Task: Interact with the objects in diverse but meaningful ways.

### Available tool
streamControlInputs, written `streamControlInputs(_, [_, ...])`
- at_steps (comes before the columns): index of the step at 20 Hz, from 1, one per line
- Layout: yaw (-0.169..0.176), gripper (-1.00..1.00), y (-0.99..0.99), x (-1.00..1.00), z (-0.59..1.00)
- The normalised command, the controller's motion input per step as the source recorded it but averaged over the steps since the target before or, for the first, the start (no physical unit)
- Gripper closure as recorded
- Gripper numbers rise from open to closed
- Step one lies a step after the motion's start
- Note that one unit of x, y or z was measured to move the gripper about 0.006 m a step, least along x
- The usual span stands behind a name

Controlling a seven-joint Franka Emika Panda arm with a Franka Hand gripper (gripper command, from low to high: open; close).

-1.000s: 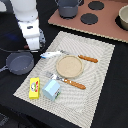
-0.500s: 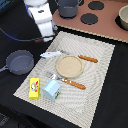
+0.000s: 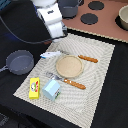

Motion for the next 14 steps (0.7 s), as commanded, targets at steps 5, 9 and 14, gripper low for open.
streamControlInputs(5, [0.000,1.00,0.59,0.92,0.46])
streamControlInputs(9, [0.000,1.00,0.55,0.87,0.34])
streamControlInputs(14, [0.000,1.00,0.36,0.54,0.02])
